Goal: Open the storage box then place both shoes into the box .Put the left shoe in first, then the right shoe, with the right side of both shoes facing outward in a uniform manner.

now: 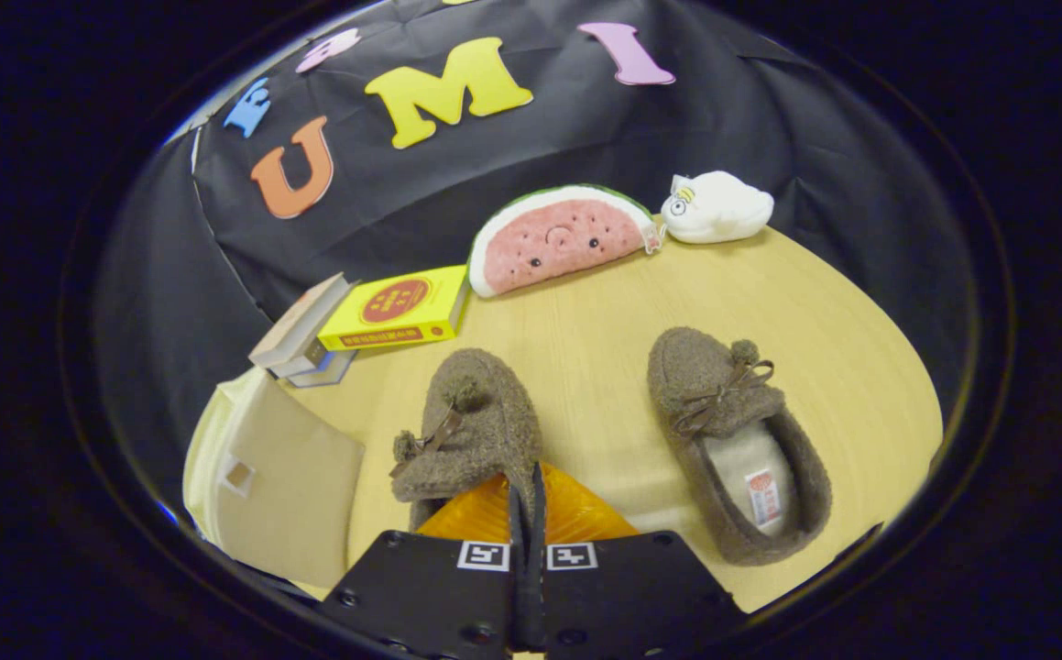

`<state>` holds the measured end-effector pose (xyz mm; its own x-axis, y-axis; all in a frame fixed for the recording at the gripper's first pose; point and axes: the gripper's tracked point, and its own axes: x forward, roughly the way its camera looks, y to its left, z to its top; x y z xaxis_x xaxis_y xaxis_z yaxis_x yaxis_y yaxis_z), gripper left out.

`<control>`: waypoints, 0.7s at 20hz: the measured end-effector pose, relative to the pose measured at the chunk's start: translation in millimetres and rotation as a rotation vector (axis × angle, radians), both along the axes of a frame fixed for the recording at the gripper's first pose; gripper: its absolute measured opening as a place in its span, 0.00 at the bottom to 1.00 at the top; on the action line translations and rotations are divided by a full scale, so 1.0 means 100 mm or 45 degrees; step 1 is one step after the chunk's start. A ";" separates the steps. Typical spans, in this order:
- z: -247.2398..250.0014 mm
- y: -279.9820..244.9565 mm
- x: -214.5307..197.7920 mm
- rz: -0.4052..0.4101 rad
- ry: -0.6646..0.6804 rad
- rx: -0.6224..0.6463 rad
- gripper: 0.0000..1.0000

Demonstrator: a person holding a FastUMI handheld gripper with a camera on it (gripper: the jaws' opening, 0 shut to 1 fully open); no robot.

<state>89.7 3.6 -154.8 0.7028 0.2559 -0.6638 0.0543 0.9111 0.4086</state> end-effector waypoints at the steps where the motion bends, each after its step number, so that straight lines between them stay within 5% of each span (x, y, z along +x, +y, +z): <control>1: 0.18 0.10 -0.06 -0.017 -0.008 0.047 0.00; 9: 1.53 1.33 -0.26 -0.004 -0.085 0.211 0.00; 14: 1.64 2.30 -0.33 0.006 -0.084 0.209 0.00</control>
<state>56.9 233.4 9.3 0.7421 0.3604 -0.5652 0.0184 0.8319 0.5546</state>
